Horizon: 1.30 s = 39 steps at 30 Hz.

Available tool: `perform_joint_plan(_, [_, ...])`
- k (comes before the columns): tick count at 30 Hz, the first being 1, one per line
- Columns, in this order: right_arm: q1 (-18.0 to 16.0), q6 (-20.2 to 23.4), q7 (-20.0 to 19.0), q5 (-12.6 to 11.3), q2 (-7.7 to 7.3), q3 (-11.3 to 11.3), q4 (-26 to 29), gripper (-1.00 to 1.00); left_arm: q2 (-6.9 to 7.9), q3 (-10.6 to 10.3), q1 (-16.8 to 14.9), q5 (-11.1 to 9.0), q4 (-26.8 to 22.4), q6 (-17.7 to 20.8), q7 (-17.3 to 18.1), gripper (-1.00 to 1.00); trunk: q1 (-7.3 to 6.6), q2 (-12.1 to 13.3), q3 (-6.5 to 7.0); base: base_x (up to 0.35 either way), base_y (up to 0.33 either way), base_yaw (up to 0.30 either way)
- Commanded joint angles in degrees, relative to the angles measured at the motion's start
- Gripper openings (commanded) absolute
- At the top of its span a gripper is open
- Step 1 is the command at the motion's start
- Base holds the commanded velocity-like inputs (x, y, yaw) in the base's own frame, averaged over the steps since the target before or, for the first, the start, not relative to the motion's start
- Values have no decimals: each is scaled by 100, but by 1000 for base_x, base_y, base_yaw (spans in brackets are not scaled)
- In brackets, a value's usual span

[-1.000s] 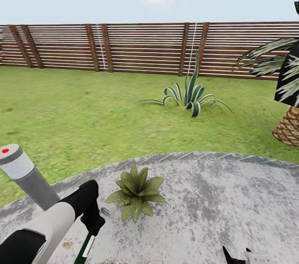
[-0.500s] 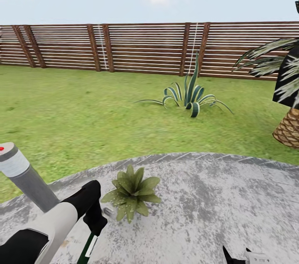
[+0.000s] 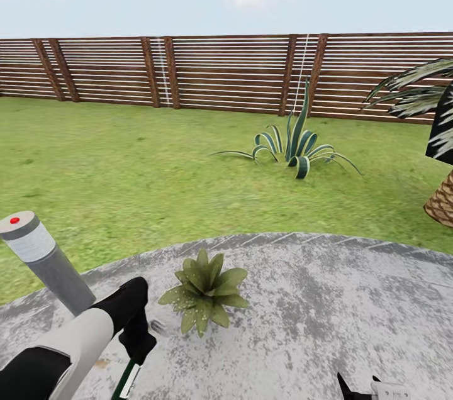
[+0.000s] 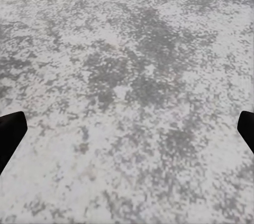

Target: Pick up the pesticide atomizer in the garden and spray insectifuge to fully cover both potted plants in the garden.

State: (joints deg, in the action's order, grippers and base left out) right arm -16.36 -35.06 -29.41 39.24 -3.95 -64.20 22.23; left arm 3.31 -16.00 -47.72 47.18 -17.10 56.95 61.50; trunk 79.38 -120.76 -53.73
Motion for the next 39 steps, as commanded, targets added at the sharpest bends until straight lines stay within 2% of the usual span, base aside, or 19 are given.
perform_joint_plan(1, [-8, -16, -47, 22, 3, -49, 1, 100, 13, 0, 0, 44, -10, 36, 57, -100, -1, -2, -5, 0, 0, 0])
perform_joint_plan(14, [-8, -10, -47, 22, 0, -49, 1, 100, -31, 15, -8, 36, -95, 36, 55, -100, -1, -2, -5, 179, -143, 0])
perform_joint_plan(24, [-8, -10, -47, 28, 0, -49, 1, 100, -27, 12, -14, 28, -124, 42, 64, -100, -1, -2, -5, -97, -140, 0])
perform_joint_plan(29, [-8, -10, -47, 26, 7, -47, 1, 100, -31, 9, -35, 34, -610, 50, 64, -100, -1, -2, -5, -57, -10, 12])
perform_joint_plan(39, [-8, -11, -47, 29, 8, -41, 1, 100, -72, 6, -145, 15, -716, 75, 99, -100, -1, -2, -5, -2, 0, 246])
